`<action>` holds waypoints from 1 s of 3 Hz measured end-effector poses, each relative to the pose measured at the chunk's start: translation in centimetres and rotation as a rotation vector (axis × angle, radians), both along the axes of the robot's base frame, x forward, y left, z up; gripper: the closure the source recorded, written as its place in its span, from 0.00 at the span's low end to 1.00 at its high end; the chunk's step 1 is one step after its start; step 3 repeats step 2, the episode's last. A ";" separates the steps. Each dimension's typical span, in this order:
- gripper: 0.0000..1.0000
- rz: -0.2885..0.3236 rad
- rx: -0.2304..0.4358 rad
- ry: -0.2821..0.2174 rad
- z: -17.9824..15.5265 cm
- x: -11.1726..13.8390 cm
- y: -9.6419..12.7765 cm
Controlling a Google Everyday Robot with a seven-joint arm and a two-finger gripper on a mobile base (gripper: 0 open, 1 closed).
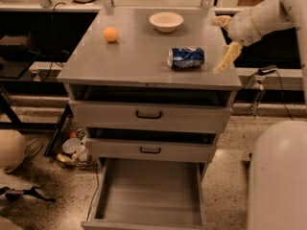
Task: Pick pepsi can from bottom drawer and place on counter
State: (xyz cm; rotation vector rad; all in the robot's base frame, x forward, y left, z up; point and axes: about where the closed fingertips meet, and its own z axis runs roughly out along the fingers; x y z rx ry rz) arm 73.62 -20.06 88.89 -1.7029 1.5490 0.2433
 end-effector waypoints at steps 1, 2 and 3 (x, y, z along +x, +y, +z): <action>0.00 -0.133 0.009 -0.029 1.8 -1.9 -5.3; 0.00 -0.245 -0.011 -0.099 4.4 -5.2 -9.5; 0.00 -0.245 -0.011 -0.099 4.4 -5.2 -9.5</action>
Offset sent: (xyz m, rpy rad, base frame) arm -0.1265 -0.1354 0.0663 -0.0460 -0.1893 -0.3920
